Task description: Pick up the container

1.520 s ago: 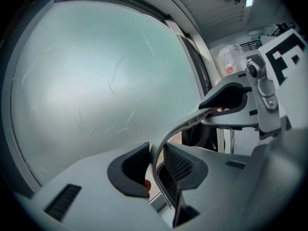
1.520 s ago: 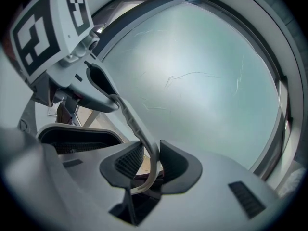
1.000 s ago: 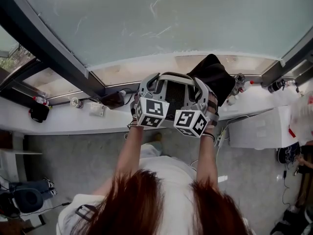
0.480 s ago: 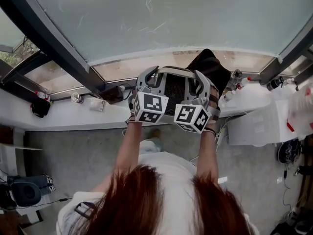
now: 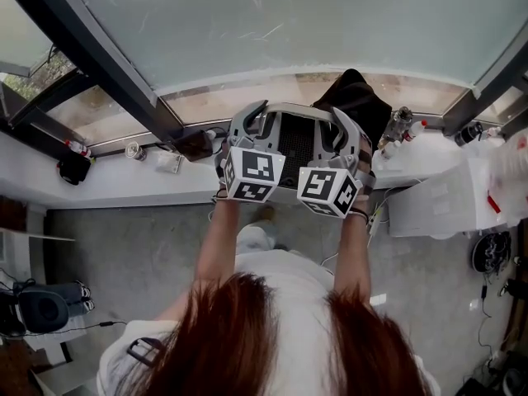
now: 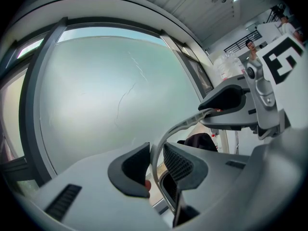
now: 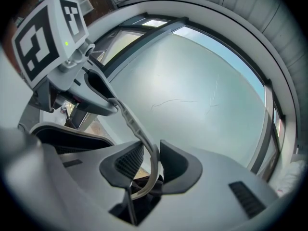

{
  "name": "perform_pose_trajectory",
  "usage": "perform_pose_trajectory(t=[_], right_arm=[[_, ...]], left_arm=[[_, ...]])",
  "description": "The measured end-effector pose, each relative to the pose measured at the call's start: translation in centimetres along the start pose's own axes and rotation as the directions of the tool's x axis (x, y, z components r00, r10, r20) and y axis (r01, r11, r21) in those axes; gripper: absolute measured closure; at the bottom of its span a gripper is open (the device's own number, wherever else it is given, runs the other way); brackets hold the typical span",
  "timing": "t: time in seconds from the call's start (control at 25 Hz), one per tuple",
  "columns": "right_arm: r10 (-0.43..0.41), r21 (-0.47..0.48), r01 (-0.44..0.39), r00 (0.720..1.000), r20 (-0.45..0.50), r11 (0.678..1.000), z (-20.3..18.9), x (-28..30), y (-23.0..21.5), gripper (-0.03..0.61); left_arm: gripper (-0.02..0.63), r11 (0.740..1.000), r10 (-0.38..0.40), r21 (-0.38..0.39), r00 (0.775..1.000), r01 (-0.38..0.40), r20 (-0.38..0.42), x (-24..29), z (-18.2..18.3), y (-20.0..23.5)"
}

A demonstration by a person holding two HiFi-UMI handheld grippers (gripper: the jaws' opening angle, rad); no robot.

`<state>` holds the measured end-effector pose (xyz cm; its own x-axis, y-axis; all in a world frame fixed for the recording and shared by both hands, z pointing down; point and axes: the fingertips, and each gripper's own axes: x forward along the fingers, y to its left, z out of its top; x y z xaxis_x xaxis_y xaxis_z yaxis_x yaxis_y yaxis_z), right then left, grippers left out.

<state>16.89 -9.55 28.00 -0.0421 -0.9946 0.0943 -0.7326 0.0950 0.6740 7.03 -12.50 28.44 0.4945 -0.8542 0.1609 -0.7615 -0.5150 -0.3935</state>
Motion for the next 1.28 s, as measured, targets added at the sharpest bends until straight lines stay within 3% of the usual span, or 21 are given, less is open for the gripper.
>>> perform_pose_trajectory(t=[0.68,1.28], right_arm=[[-0.001,0.061,0.0,1.0,0.027,0.998,0.7,-4.6,-0.4,0.456],[-0.035,0.056,0.034,0.999,0.018,0.998,3.3,-4.1,-1.0,0.453]], left_arm=[[0.517,0.999,0.019,0.026,1.0,-0.02,0.018,-4.2,1.4,-1.9],[0.52,0.999,-0.02,0.05,0.997,0.016,0.073,-4.4,2.6,0.4]])
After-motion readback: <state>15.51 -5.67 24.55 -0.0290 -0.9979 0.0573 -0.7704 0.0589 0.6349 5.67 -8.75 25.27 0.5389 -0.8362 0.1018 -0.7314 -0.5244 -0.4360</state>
